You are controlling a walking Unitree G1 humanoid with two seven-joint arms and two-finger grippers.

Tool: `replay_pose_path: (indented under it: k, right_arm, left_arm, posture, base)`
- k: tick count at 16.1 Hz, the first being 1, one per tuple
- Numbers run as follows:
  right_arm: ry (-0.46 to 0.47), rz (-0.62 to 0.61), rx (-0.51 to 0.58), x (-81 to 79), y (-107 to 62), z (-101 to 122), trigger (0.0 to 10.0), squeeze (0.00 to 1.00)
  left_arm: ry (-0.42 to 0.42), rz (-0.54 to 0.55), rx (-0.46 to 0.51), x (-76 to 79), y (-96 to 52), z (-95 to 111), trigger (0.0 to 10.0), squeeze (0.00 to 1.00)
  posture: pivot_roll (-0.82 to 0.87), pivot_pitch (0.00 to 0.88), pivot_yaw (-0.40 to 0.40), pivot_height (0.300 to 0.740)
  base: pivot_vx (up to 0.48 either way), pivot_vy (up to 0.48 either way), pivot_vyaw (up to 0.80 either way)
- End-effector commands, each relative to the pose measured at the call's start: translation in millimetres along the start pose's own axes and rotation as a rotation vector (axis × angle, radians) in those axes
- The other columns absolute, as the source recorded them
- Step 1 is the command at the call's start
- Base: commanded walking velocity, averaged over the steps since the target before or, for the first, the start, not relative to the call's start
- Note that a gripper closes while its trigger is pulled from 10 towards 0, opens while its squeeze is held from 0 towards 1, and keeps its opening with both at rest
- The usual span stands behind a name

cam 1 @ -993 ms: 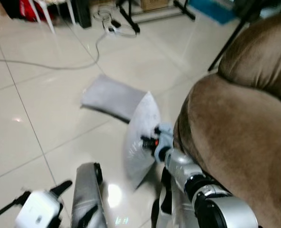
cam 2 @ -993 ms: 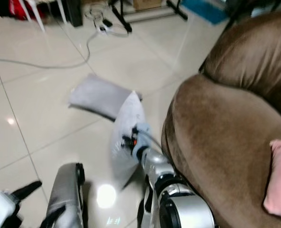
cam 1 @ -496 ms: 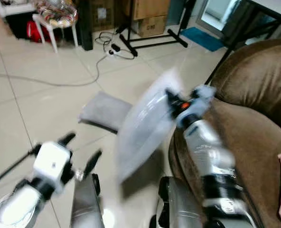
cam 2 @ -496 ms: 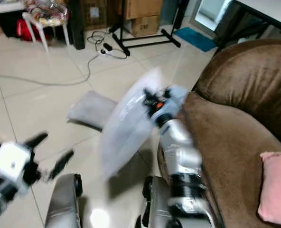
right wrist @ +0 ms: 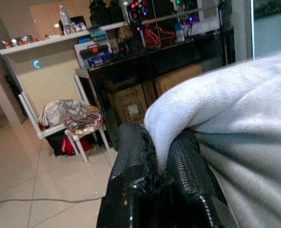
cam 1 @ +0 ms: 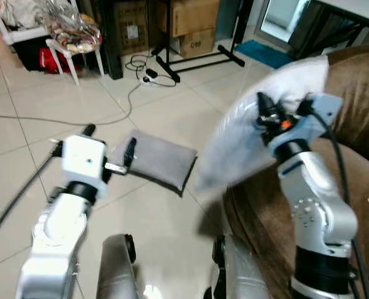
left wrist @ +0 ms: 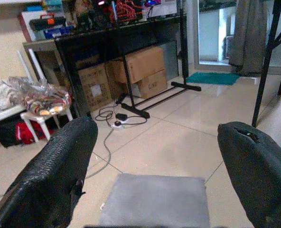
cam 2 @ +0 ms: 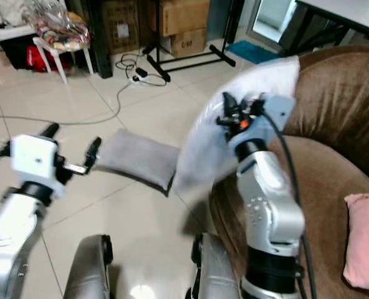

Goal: Move the pillow to the sofa from floor

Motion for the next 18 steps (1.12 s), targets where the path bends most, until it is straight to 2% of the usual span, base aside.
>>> replay_pose_path:
  k: [1, 4, 7, 18]
  right_arm:
    - [-0.010, 0.017, 0.073, -8.9, 4.1, 23, 10.0, 0.00]
    - [0.024, -0.010, 0.041, -10.0, 3.8, 17, 10.0, 0.00]
    - [0.019, -0.021, 0.025, -8.9, 3.2, 12, 10.0, 0.00]
    - [-0.012, -0.098, 0.009, 12.3, -2.3, 11, 10.0, 0.00]
  left_arm:
    - [0.004, 0.002, 0.021, 3.5, 3.8, 4, 10.0, 0.00]
    - [0.021, 0.006, 0.033, 8.6, 9.8, 5, 10.0, 0.00]
    - [0.029, -0.006, 0.045, 14.6, 16.7, 4, 10.0, 0.00]
    - [0.032, -0.052, 0.042, 30.1, 28.1, -2, 10.0, 0.00]
  posture:
    - [0.03, 0.000, -0.066, 0.615]
    - [0.03, 0.000, -0.063, 0.635]
    - [0.03, 0.000, -0.051, 0.660]
    - [-0.02, 0.000, -0.030, 0.740]
  base:
    - [0.000, 0.000, 0.00]
    - [0.000, 0.000, 0.00]
    - [0.000, 0.000, 0.00]
    - [0.000, 0.000, 0.00]
Point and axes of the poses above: a point about 5 cm out from each wrist's last joint towards the gripper, its own y axis pointing out of the wrist towards the gripper, its own z axis along the axis of the wrist's last joint, x = y × z, the point moved 5 cm from there along y, pointing out of the wrist towards the gripper, and after that the axes turned 13 degrees about -y, right-handed, at the moved point
